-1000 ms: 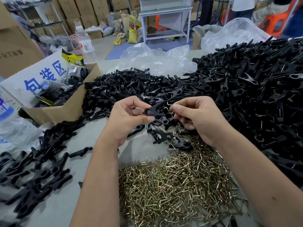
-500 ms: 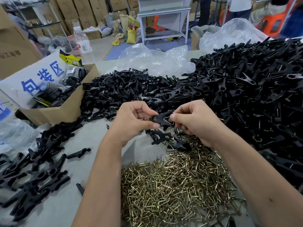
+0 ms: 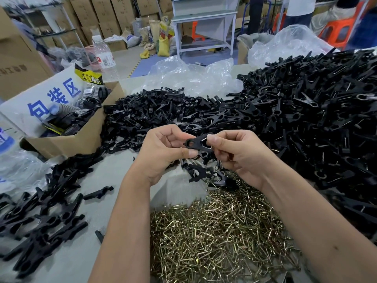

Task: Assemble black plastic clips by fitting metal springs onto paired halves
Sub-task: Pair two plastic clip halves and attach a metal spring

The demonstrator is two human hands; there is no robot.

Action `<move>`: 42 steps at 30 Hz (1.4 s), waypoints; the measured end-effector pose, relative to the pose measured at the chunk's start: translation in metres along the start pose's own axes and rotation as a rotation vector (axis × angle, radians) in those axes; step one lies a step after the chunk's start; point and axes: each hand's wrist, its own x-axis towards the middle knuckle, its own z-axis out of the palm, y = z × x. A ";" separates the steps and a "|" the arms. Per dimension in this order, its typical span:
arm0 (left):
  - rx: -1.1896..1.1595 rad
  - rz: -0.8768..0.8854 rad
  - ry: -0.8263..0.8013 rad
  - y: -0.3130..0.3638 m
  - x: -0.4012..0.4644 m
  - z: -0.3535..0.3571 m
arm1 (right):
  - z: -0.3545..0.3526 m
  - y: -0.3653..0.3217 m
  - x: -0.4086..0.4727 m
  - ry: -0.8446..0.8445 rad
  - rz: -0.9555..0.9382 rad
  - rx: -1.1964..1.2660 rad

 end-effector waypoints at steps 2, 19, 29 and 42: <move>-0.047 0.015 -0.020 0.002 -0.001 0.002 | 0.001 0.002 0.000 -0.045 0.040 0.062; 0.113 -0.004 -0.045 0.002 -0.001 0.002 | -0.002 0.004 0.003 -0.368 0.202 0.452; 0.158 0.004 0.044 0.002 0.003 0.007 | 0.000 0.003 0.001 -0.272 0.192 0.492; 0.860 -0.260 0.553 -0.010 -0.002 -0.047 | 0.001 0.006 0.011 0.275 -0.382 -0.313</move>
